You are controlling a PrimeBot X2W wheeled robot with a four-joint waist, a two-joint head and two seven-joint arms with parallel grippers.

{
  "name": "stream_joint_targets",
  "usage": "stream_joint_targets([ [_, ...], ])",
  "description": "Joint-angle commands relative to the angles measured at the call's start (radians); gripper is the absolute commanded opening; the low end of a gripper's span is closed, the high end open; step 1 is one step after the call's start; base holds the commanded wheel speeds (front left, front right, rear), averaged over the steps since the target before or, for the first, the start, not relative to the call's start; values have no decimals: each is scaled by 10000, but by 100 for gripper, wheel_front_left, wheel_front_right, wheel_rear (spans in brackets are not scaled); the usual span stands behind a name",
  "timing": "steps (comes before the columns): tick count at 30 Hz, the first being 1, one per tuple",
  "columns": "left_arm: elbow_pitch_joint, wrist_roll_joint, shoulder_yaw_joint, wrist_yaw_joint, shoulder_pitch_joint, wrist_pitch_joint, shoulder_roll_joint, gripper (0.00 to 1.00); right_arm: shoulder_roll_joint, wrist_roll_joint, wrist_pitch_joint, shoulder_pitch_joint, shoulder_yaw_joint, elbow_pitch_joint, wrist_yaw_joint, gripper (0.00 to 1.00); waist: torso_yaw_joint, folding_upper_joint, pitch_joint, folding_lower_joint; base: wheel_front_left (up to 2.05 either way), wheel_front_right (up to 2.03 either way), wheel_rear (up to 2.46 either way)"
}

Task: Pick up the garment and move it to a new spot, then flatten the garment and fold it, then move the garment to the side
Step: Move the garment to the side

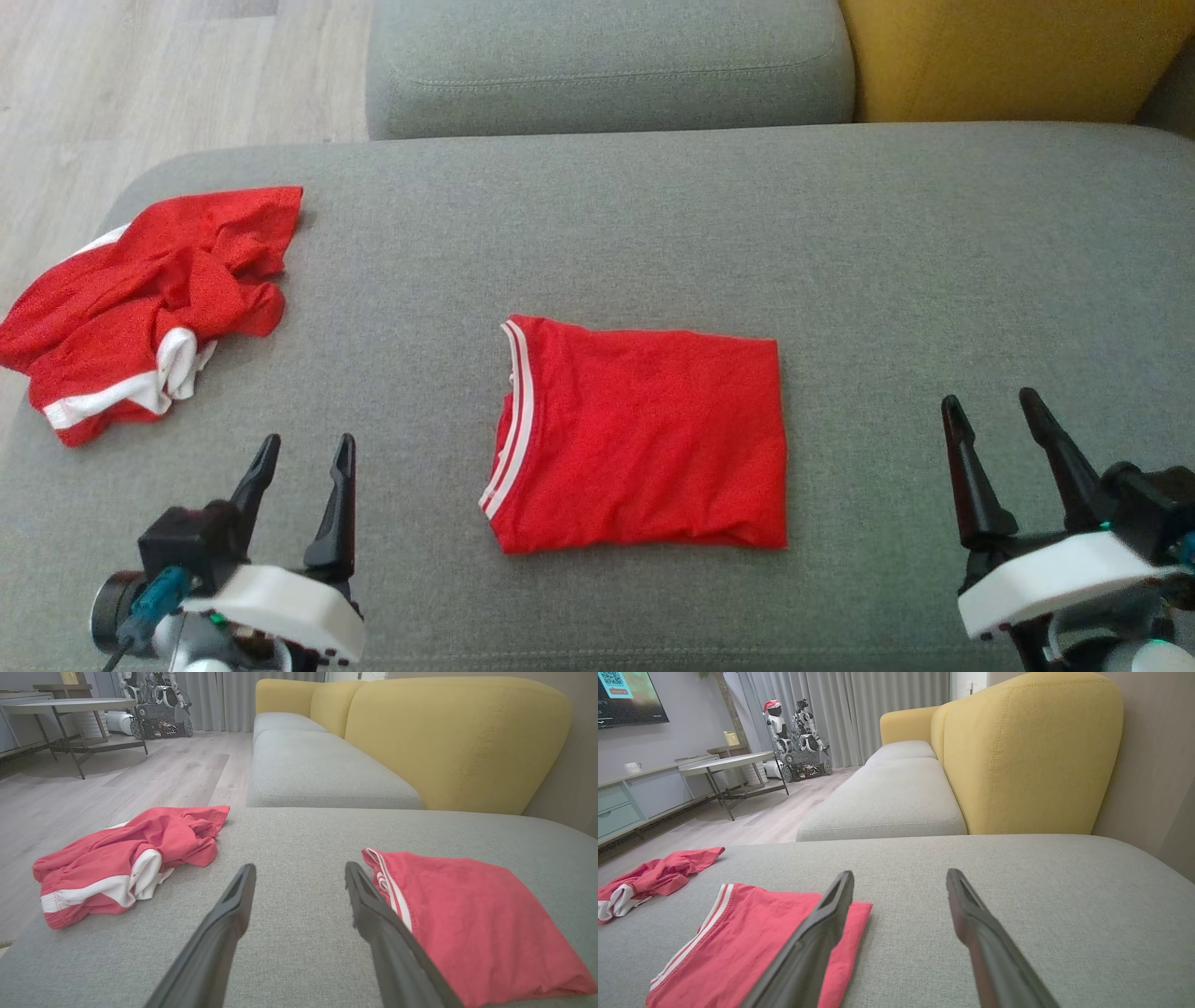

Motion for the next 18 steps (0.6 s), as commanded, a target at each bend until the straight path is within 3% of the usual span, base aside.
stream_joint_targets([
  [1, -348, -20, 358, 91, -419, -2, 261, 100, -65, 22, 6, -256, 162, -391, -7, 100, 3, -1, 10, 0, 0, 0, 0],
  [18, -520, 19, 297, 226, -546, 9, 300, 100, -71, 18, 50, -320, 58, -336, -7, 100, 60, -1, 123, 0, 0, 0, 0],
])
